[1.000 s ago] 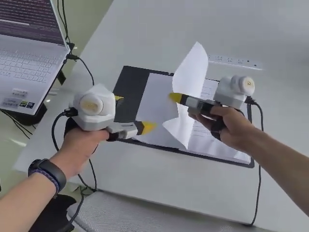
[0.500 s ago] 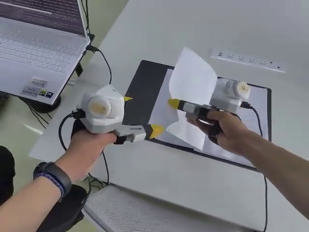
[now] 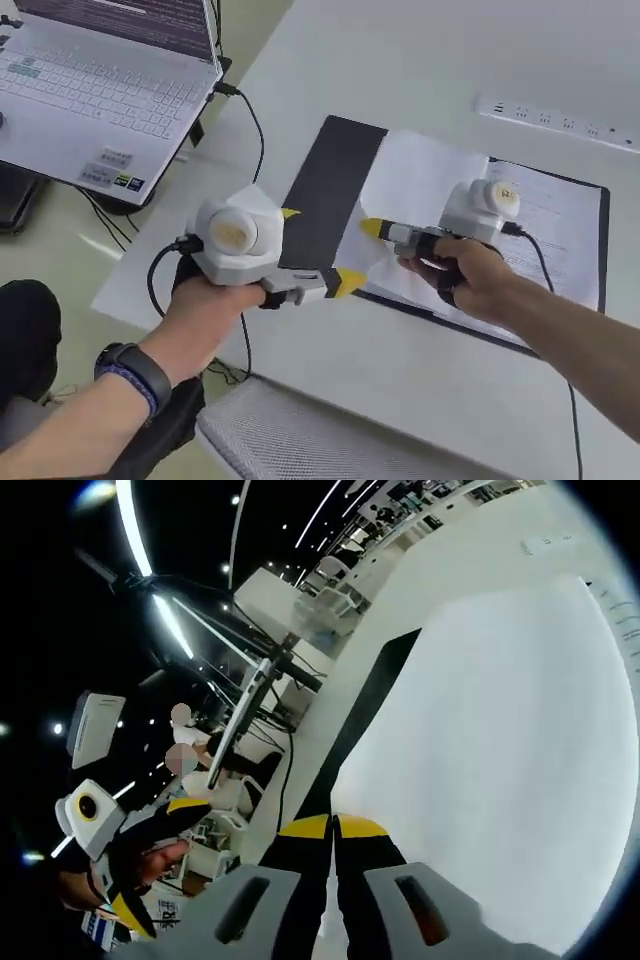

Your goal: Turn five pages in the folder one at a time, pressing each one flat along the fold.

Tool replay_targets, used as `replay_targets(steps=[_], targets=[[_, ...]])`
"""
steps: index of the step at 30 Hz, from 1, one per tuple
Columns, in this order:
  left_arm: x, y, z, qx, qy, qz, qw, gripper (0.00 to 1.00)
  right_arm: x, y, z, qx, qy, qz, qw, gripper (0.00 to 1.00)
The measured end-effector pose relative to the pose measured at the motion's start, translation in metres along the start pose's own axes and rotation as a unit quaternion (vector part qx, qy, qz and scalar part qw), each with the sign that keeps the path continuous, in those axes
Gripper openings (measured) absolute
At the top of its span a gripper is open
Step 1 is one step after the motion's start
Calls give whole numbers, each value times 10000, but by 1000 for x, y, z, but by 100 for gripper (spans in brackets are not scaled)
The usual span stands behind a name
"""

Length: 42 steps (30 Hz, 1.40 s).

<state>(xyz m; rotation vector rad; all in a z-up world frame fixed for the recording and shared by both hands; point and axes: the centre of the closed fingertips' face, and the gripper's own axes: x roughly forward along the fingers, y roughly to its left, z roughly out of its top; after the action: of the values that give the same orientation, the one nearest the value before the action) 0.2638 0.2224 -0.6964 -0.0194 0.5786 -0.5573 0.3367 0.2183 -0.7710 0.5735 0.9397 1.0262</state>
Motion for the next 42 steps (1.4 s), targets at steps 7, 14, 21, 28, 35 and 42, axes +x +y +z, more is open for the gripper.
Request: replay_targets(steps=[7, 14, 21, 28, 35, 42], targets=[[1, 1, -2, -50, 12, 5, 10000, 77, 12, -27, -4, 105, 163, -233, 9995, 0], [1, 1, -4, -123, 16, 39, 9999, 77, 19, -44, -7, 281, 135, -441, 9985, 2], [-4, 1, -6, -138, 16, 73, 9999, 77, 25, -44, -8, 304, 113, -494, 9983, 5], [-5, 2, -9, -99, 62, 85, 9999, 76, 26, -36, -10, 310, 79, -448, 9985, 13], [-5, 1, -12, -136, 79, 102, 9998, 77, 25, -20, -11, 252, -21, -266, 9993, 28], [-3, -2, -14, -115, 120, 43, 9999, 77, 23, -9, -9, 211, -52, -143, 9997, 39]])
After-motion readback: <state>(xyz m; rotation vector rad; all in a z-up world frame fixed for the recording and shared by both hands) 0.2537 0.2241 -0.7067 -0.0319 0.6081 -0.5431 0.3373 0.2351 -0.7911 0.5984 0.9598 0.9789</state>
